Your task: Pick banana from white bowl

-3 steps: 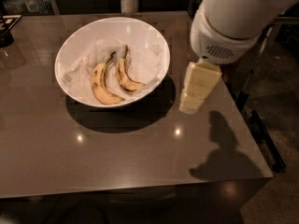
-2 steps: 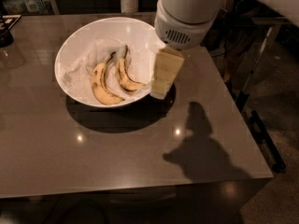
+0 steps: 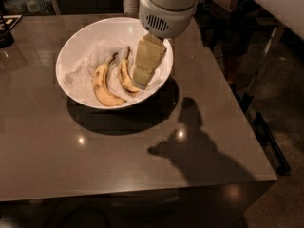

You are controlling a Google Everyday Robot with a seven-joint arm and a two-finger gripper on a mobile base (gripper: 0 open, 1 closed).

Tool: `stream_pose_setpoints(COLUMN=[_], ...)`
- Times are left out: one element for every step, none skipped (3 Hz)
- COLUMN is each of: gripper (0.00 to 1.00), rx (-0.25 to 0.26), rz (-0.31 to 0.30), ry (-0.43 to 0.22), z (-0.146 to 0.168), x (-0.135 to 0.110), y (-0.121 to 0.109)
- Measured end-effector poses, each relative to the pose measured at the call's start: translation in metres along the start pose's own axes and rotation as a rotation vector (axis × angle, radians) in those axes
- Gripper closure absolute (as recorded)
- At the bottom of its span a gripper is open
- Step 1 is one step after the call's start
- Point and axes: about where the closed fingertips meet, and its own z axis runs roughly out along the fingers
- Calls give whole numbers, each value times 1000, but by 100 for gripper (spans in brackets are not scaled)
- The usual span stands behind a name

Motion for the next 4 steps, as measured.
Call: stream_pose_setpoints(gripper=[0, 0, 0, 0], rx=[36, 36, -7, -76], rz=[-10, -9, 11, 29], ry=[-43, -44, -58, -83], z=[18, 20, 27, 42], x=[-26, -27, -30, -42], y=[0, -1, 1, -2])
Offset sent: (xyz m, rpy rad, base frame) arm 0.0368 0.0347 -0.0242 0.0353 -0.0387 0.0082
